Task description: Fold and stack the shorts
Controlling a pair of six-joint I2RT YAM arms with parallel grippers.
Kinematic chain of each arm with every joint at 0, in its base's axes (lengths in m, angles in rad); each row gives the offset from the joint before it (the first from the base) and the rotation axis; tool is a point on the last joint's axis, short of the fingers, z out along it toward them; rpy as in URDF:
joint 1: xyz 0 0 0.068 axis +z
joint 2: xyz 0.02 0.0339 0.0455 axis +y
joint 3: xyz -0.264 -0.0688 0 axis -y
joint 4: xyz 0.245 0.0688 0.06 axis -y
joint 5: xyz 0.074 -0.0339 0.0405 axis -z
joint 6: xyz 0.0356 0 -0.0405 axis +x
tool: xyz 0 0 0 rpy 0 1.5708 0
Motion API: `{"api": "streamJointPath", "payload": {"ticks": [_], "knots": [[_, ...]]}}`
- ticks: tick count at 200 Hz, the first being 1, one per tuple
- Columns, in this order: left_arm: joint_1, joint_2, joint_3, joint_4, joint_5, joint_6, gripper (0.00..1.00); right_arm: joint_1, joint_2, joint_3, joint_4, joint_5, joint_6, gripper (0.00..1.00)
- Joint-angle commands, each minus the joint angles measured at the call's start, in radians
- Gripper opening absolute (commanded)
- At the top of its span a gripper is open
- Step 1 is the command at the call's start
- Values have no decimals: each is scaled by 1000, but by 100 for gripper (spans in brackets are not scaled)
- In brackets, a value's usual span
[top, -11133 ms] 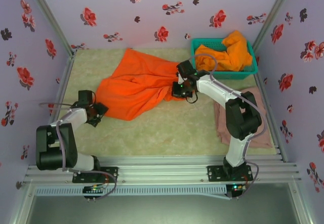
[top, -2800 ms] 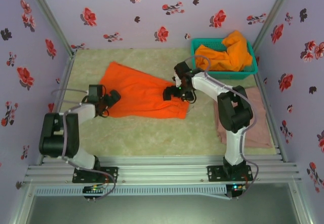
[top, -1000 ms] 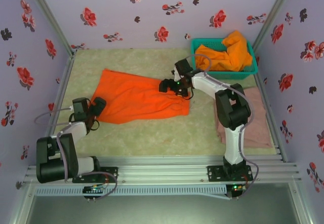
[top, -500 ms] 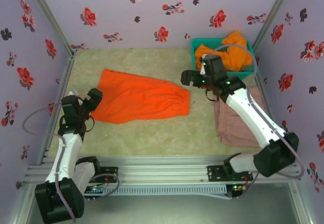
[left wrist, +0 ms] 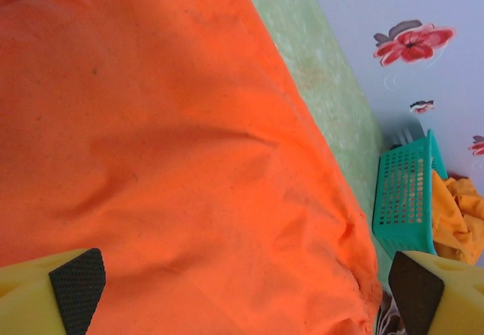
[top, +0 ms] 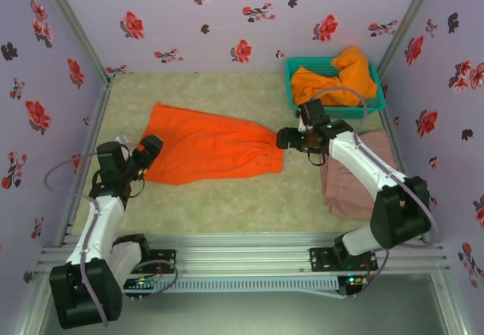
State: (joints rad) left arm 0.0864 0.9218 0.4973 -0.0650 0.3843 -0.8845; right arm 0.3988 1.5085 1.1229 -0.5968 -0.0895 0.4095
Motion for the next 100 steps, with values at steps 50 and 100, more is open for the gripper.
{"api": "streamJointPath", "payload": {"ticks": [50,100], "knots": [[-61,37,48,7,33,44,99,74,252,129,-5,53,49,74],[-72,54,43,20,32,46,99,93,350,174,24,-3,66,69]]}}
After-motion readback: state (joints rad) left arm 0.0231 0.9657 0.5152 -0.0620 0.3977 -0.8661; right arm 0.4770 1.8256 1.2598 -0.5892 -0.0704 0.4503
